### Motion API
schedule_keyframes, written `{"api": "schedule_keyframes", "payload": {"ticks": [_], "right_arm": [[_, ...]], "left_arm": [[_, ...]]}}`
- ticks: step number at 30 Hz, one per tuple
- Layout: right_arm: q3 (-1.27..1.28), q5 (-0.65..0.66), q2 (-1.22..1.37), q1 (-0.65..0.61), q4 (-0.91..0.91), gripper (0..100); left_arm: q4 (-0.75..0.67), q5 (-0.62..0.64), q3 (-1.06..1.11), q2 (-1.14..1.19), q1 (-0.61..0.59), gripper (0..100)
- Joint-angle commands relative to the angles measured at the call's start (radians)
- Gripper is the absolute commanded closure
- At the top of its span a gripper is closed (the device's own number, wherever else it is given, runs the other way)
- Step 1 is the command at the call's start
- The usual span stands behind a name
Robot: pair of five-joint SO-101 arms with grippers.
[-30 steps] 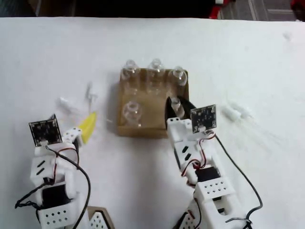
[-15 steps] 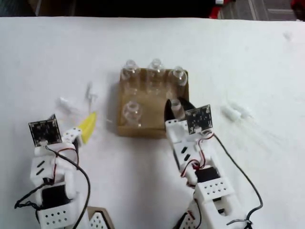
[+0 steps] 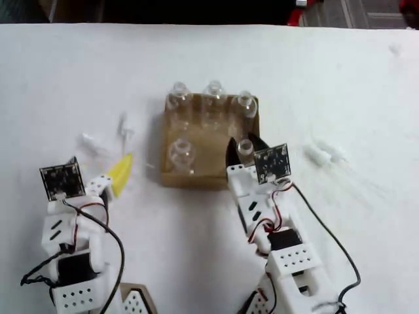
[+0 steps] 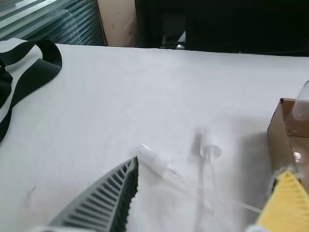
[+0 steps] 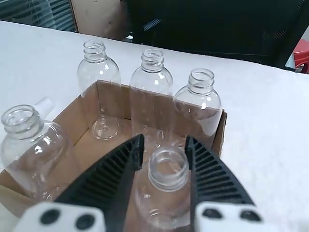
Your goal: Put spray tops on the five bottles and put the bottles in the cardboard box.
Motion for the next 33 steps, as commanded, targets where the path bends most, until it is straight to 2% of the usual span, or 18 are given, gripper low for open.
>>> {"api": "schedule_keyframes", "payload": {"ticks": [1, 4, 9, 11, 14, 18, 24, 29, 33], "right_arm": [[-0.091, 0.009, -0.099, -0.001, 0.130, 85.7], [-0.141, 0.005, -0.208, -0.001, 0.294, 77.9], [-0.207, 0.002, -0.449, 0.027, 0.539, 76.9], [-0.241, -0.051, -0.556, 0.091, 0.628, 76.9], [-0.292, -0.147, -0.694, 0.252, 0.740, 76.9], [-0.318, -0.163, -0.799, 0.397, 0.835, 76.9], [-0.258, 0.003, -0.791, 0.464, 0.983, 76.9], [-0.141, -0.101, -0.792, 0.550, 1.047, 76.9], [-0.035, -0.127, -0.794, 0.556, 0.974, 76.9]], "left_arm": [[-0.006, 0.015, -0.003, -0.005, 0.008, 60], [-0.006, 0.015, -0.003, -0.005, 0.008, 60], [-0.003, 0.015, -0.003, -0.005, 0.010, 60], [0.002, 0.015, -0.003, -0.005, 0.010, 60], [0.005, 0.014, -0.003, -0.005, 0.010, 60], [0.029, 0.011, -0.003, -0.005, 0.015, 60], [0.031, 0.009, -0.003, -0.005, 0.016, 60], [0.029, 0.009, -0.003, -0.004, 0.016, 60], [0.023, 0.009, -0.003, -0.005, 0.010, 60]]}}
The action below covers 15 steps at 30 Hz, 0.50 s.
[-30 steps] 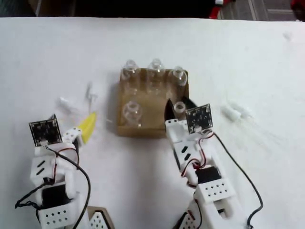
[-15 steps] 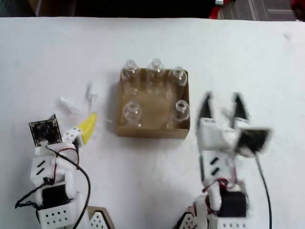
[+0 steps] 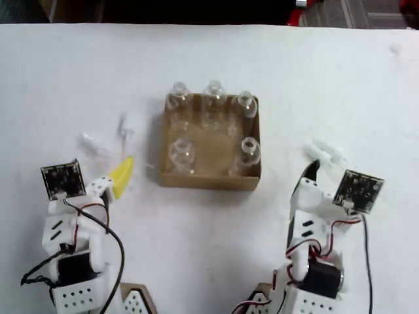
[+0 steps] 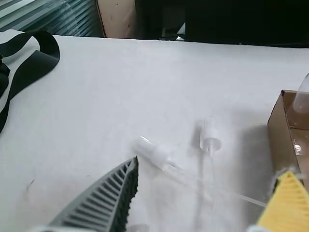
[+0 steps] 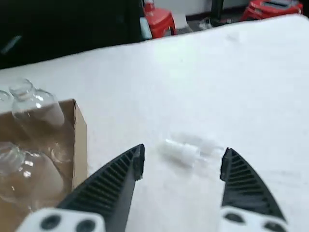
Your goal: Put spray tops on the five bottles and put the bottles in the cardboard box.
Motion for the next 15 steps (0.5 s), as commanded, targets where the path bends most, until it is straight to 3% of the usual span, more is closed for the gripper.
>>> {"api": "schedule_keyframes", "payload": {"ticks": [1, 10, 15], "right_arm": [[0.069, -0.015, -0.007, 0.036, -0.082, 76.9], [0.103, -0.015, -0.007, 0.053, -0.108, 76.9], [0.103, -0.014, -0.005, 0.054, -0.108, 76.9]], "left_arm": [[-0.006, 0.009, -0.003, -0.005, 0.010, 60], [-0.025, -0.023, -0.035, -0.004, -0.038, 60], [0.133, -0.127, -0.238, -0.002, -0.039, 66]]}}
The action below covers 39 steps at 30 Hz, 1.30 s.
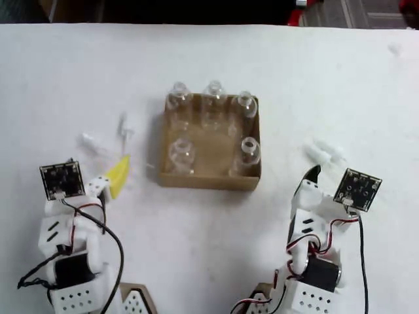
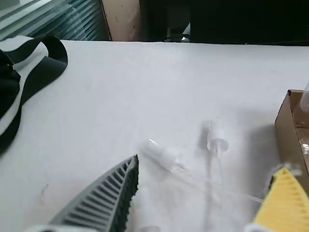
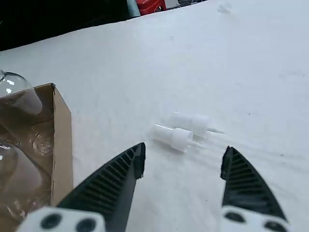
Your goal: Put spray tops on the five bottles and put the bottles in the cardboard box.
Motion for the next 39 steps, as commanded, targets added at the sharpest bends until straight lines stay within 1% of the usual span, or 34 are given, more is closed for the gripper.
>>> {"api": "schedule_keyframes", "payload": {"ticks": [1, 4, 7, 9, 13, 15, 18, 23, 31, 34, 39], "right_arm": [[-0.005, -0.005, -0.005, 0.015, -0.024, 76.9], [-0.005, -0.005, -0.005, 0.012, -0.024, 76.9], [-0.005, -0.005, -0.005, 0.012, -0.024, 76.9], [-0.005, -0.005, -0.005, 0.012, -0.024, 76.9], [0.003, -0.005, -0.005, 0.012, -0.025, 76.9], [0.009, 0.020, -0.005, 0.010, -0.030, 76.9], [0.011, 0.069, -0.005, 0.008, -0.030, 76.9], [0.011, 0.078, -0.005, 0.008, -0.030, 76.9], [0.011, 0.078, -0.005, 0.010, -0.028, 76.9], [0.011, 0.078, -0.005, 0.010, -0.028, 76.9], [0.011, 0.078, -0.005, 0.013, -0.030, 76.9]], "left_arm": [[0.132, -0.081, -0.239, -0.001, -0.018, 67], [0.201, -0.084, -0.374, 0.004, -0.018, 69], [0.242, -0.086, -0.473, 0.088, -0.016, 69], [0.242, -0.086, -0.526, 0.211, -0.016, 69], [0.259, -0.086, -0.694, 0.549, 0.008, 69], [0.316, -0.086, -0.804, 0.722, 0.044, 69], [0.440, -0.086, -0.984, 0.949, 0.108, 69], [0.601, -0.087, -1.260, 1.265, 0.165, 69], [0.744, -0.089, -1.662, 1.669, 0.168, 69], [0.779, -0.129, -1.760, 1.787, 0.168, 70], [0.789, -0.184, -1.881, 1.998, 0.165, 70]]}}
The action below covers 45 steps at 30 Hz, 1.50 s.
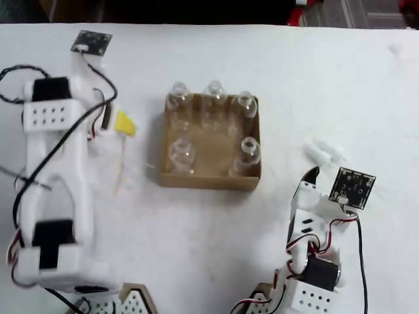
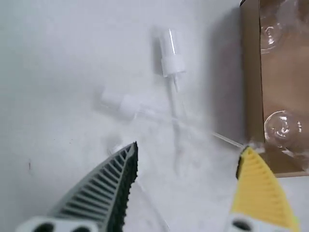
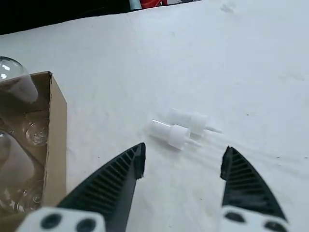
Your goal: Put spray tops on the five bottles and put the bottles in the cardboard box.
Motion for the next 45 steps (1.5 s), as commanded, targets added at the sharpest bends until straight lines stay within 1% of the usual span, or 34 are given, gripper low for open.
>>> {"api": "schedule_keyframes", "payload": {"ticks": [1, 9, 19, 26, 30, 33, 36, 38, 42, 45], "right_arm": [[-0.008, 0.015, -0.005, 0.013, -0.024, 76.9], [-0.006, 0.015, -0.005, 0.010, -0.024, 76.9], [0.009, 0.017, -0.005, 0.008, -0.050, 76.9], [0.023, 0.017, -0.005, 0.008, -0.061, 76.9], [0.023, 0.017, -0.005, 0.007, -0.061, 76.9], [0.025, 0.017, -0.005, -0.005, -0.061, 76.9], [0.028, 0.018, -0.005, -0.028, -0.061, 76.9], [0.029, 0.018, -0.005, -0.028, -0.061, 76.9], [0.029, 0.018, -0.005, -0.028, -0.061, 76.9], [0.029, 0.018, -0.005, -0.028, -0.061, 76.9]], "left_arm": [[0.015, -0.046, -0.146, 0.163, 0.013, 70], [0.160, -0.046, -0.443, 0.463, 0.013, 70], [0.167, -0.044, -0.896, 0.823, 0.015, 70], [0.164, -0.043, -1.160, 1.055, 0.018, 70], [0.169, 0.031, -1.315, 1.156, 0.016, 70], [0.169, 0.060, -1.386, 1.207, 0.019, 70], [0.173, 0.060, -1.399, 1.228, 0.036, 71], [0.195, 0.060, -1.399, 1.233, 0.047, 75], [0.216, 0.060, -1.399, 1.234, 0.073, 86], [0.216, 0.061, -1.409, 1.233, 0.076, 90]]}}
